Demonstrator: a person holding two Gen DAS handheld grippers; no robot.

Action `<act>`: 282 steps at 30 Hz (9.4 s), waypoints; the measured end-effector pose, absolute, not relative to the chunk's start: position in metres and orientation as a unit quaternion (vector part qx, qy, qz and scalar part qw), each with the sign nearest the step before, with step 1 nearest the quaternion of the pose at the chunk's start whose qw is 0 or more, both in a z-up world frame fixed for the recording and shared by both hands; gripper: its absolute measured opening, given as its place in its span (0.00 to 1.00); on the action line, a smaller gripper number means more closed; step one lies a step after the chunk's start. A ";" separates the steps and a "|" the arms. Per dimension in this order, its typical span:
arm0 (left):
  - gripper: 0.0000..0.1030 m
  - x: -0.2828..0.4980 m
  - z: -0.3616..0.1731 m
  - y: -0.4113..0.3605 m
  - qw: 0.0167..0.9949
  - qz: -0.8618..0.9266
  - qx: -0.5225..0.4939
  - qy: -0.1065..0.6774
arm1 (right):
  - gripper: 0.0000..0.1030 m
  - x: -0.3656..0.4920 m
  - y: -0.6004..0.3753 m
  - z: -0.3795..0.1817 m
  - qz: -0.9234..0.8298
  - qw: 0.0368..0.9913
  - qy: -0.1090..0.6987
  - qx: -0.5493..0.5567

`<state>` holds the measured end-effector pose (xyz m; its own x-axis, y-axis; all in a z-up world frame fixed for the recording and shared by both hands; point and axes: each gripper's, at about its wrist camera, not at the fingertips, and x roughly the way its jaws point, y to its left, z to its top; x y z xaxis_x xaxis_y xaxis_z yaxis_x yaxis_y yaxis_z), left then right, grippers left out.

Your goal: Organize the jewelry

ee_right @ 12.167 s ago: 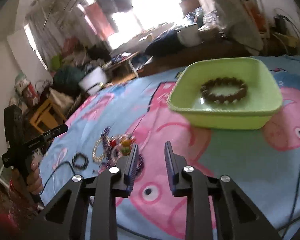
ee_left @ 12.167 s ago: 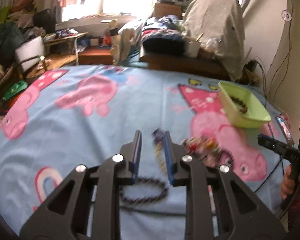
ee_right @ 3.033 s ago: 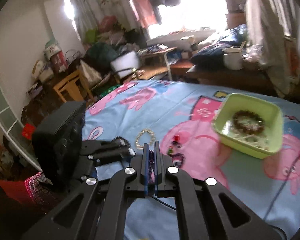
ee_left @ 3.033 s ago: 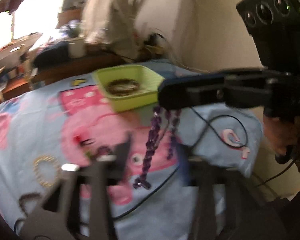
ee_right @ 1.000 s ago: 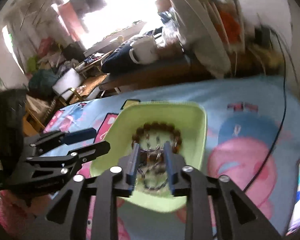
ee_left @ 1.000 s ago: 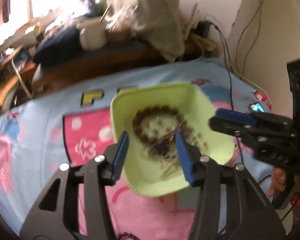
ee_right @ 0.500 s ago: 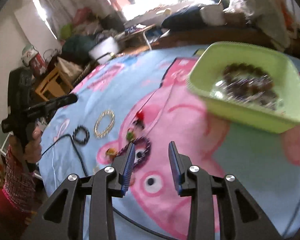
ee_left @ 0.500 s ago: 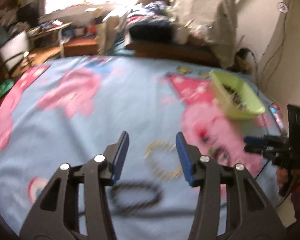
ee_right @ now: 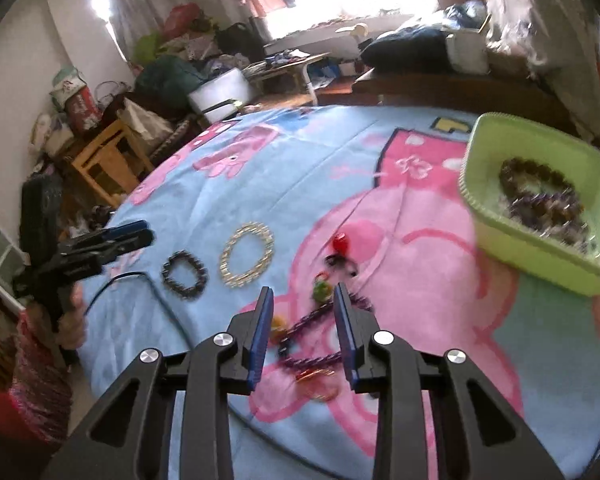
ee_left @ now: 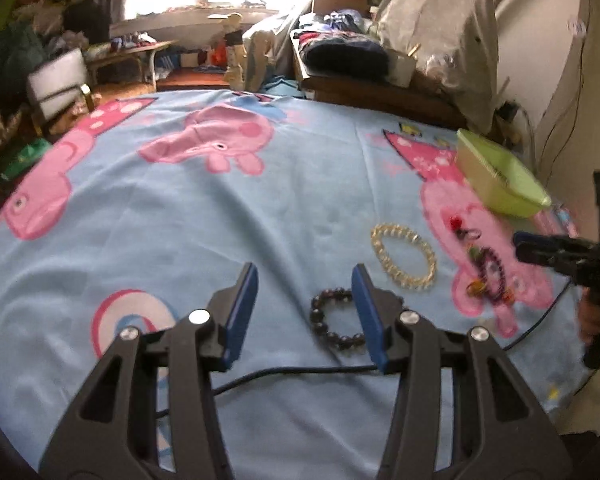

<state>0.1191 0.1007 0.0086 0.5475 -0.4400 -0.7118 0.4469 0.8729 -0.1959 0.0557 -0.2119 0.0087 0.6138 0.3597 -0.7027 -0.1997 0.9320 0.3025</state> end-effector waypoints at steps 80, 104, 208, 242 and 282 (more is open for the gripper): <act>0.07 0.119 0.020 -0.018 0.834 -0.335 0.056 0.435 | 0.04 0.010 -0.238 -0.013 0.199 0.890 0.399 0.102; 0.14 0.137 -0.020 -0.083 0.825 -0.325 0.084 0.455 | 0.00 0.000 -0.207 -0.028 0.154 0.901 0.404 -0.024; 0.14 0.103 0.061 -0.199 0.807 -0.450 0.075 0.374 | 0.00 -0.010 -0.348 0.040 0.008 0.959 0.267 0.093; 0.67 0.105 0.009 0.081 0.881 -0.240 -0.025 0.406 | 0.17 0.005 -0.203 -0.015 0.159 0.910 0.375 0.081; 0.07 0.110 -0.029 -0.007 0.868 -0.236 0.099 0.426 | 0.00 0.118 -0.148 -0.027 0.181 0.885 0.429 0.021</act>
<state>0.1101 -0.0073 -0.0293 0.5251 -0.3252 -0.7865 0.4942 0.8688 -0.0293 0.1183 -0.1476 -0.0265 0.5664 0.3379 -0.7516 -0.3012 0.9338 0.1929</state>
